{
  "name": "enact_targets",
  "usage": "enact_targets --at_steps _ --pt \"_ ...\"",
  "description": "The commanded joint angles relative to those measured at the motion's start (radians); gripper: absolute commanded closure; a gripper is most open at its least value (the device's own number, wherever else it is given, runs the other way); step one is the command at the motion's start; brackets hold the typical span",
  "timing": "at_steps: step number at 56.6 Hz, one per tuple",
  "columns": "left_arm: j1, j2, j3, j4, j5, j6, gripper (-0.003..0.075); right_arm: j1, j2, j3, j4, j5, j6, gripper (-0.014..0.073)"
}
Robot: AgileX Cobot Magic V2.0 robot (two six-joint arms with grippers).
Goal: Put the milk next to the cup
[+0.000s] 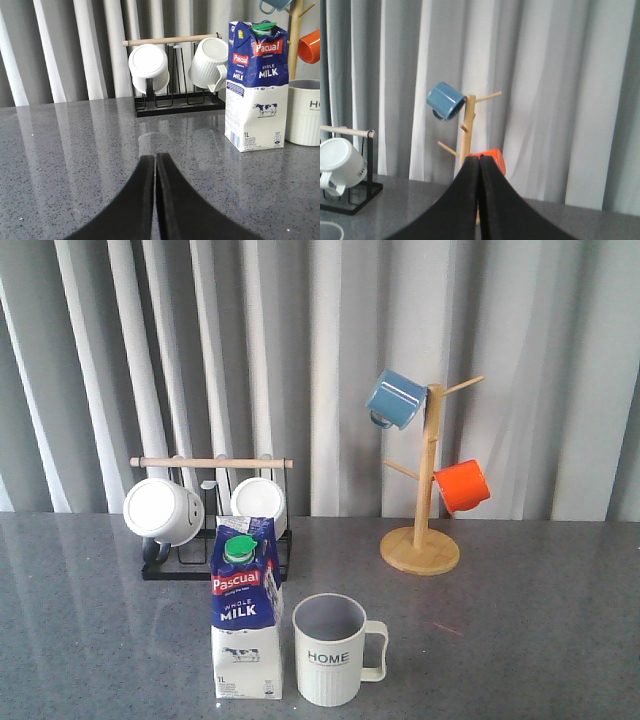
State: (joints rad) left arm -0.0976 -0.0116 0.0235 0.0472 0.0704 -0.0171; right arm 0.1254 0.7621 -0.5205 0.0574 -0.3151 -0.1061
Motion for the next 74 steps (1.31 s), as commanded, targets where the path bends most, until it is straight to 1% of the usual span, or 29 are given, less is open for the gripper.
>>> enact_targets --at_steps 1,6,8,23,39,44,48,53,66,74 --pt "-0.006 -0.013 -0.021 -0.010 -0.070 -0.002 0.0727 -0.039 -0.069 0.062 -0.073 -0.056 0.051 0.0602" --pt "-0.006 -0.013 -0.021 -0.010 -0.070 -0.002 0.0727 -0.055 -0.150 0.141 -0.183 -0.041 0.064 0.0602" --pt "-0.006 -0.013 -0.021 -0.010 -0.070 -0.002 0.0727 -0.062 -0.183 0.167 -0.195 -0.031 0.072 0.0602" --pt "-0.006 -0.013 -0.021 -0.010 -0.070 -0.002 0.0727 -0.152 -0.447 0.353 -0.192 0.070 0.182 0.0602" --pt "-0.006 -0.013 -0.021 -0.010 -0.070 -0.002 0.0727 -0.152 -0.646 0.512 -0.194 0.119 0.270 0.0602" --pt "-0.006 -0.013 -0.021 -0.010 -0.070 -0.002 0.0727 -0.152 -0.683 0.557 -0.193 0.122 0.277 0.0602" --pt "-0.006 -0.013 -0.021 -0.010 -0.070 -0.002 0.0727 -0.152 -0.714 0.558 -0.194 0.177 0.277 0.0602" --pt "-0.006 -0.013 -0.021 -0.010 -0.070 -0.002 0.0727 -0.152 -0.734 0.558 -0.199 0.207 0.277 0.0602" --pt "-0.006 -0.013 -0.021 -0.010 -0.070 -0.002 0.0727 -0.152 -0.769 0.558 -0.201 0.250 0.277 0.0602" --pt "-0.006 -0.013 -0.021 -0.010 -0.070 -0.002 0.0727 -0.152 -0.773 0.558 -0.220 0.253 0.277 0.0602"
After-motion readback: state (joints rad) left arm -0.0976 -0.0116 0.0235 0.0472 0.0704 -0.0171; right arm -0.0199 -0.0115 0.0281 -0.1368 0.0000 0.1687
